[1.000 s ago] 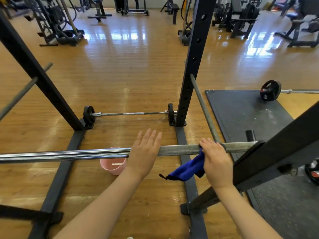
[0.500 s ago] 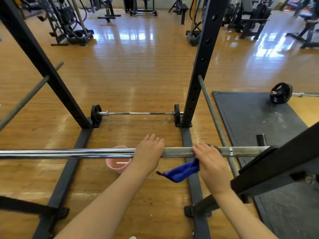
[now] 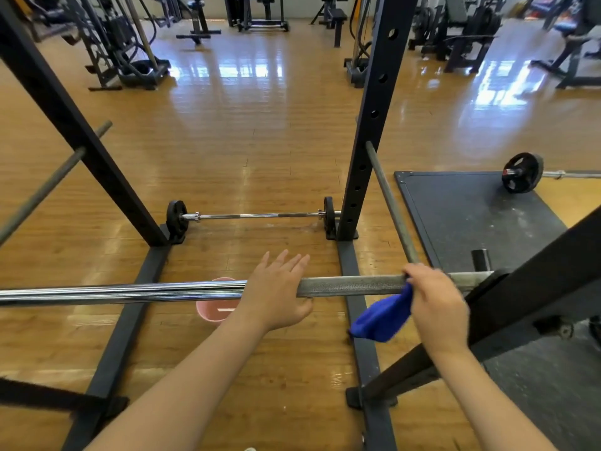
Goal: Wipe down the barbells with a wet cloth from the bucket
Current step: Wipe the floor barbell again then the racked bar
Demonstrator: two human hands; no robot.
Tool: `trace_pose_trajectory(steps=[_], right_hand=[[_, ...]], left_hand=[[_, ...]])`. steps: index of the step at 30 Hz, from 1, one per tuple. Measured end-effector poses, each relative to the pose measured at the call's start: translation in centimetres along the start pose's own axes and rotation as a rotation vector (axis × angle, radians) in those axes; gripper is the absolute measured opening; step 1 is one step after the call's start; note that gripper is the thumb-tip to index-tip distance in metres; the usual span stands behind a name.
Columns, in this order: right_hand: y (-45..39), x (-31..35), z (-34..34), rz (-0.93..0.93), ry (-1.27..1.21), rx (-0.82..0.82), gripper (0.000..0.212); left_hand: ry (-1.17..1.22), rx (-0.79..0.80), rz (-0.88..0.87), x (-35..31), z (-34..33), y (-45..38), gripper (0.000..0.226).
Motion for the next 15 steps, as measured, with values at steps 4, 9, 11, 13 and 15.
trace_pose_trajectory(steps=[4,9,11,13,15], right_hand=[[-0.4,-0.8,-0.1,-0.18,0.079,-0.072,0.036],[-1.1,1.9,-0.6,-0.039,0.004,0.018,0.028],[-1.0,2.1,-0.5,0.066,-0.098,0.112,0.029],[-1.6,0.7,-0.2,0.062,-0.062,0.16,0.025],[-2.0,-1.3,0.5,-0.075,0.074,0.11,0.017]], left_hand=[[0.096,-0.039,-0.237,-2.9,1.2,-0.6,0.077],[0.221,-0.105,-0.391,-9.2,1.1,-3.3,0.067],[0.267,-0.106,-0.384,-9.5,0.6,-4.4,0.065],[0.326,-0.079,-0.376,-9.1,0.3,-5.3,0.067],[0.341,-0.06,-0.397,-8.4,-0.1,-6.4,0.067]])
Point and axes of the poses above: each hand's wrist, its own y-axis away from the middle knuckle, its own z-axis out of the back of the hand, x = y × z, the point moved 1 cm from there along -y, towards the middle knuckle, and after that the axes turned 12 degrees about -x, right-handed, at the moved point
